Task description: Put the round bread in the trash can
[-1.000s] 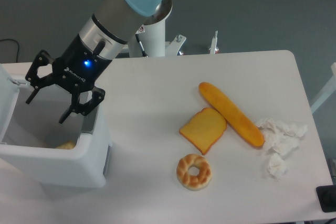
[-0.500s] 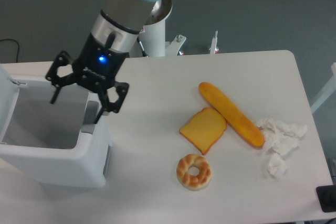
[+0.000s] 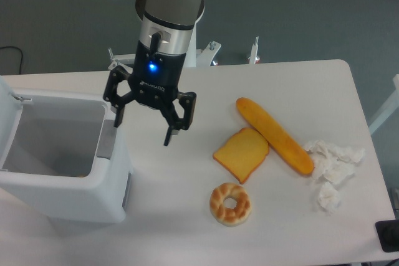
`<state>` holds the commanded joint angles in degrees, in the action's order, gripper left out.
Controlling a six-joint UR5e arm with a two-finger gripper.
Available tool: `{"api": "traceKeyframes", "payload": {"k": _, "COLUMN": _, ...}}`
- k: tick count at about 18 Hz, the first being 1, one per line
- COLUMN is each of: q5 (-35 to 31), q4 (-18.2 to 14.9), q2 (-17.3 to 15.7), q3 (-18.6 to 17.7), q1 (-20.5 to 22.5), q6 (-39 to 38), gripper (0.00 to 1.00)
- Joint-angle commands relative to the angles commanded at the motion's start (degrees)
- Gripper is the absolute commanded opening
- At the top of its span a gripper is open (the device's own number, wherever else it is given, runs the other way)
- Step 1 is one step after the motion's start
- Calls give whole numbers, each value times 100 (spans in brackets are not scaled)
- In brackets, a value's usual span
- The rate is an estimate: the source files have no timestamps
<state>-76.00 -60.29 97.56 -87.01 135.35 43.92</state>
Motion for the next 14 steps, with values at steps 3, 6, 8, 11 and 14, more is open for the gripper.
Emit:
{"api": "traceKeyframes", "payload": {"k": 3, "q5": -161, "q4": -18, "q2": 18, "q3": 9, "q1": -35, "q6": 170, "gripper": 100}}
{"api": "traceKeyframes", "payload": {"k": 6, "q5": -335, "q4": -27, "q2": -35, "q3": -52, "q1": -44, "q6": 292, "gripper": 100}}
{"api": "traceKeyframes", "payload": {"k": 8, "q5": -695, "q4": -18, "q2": -26, "q3": -61, "q1": -62, "q6": 642, "gripper": 100}}
{"api": "traceKeyframes", "payload": {"k": 11, "q5": -732, "q4": -18, "q2": -26, "q3": -70, "q1": -70, "q6": 890, "gripper": 100}}
{"api": "traceKeyframes", "payload": {"k": 14, "q5": -750, "q4": -44, "q2": -9, "q3": -79, "q1": -149, "q6": 890, "gripper": 100}}
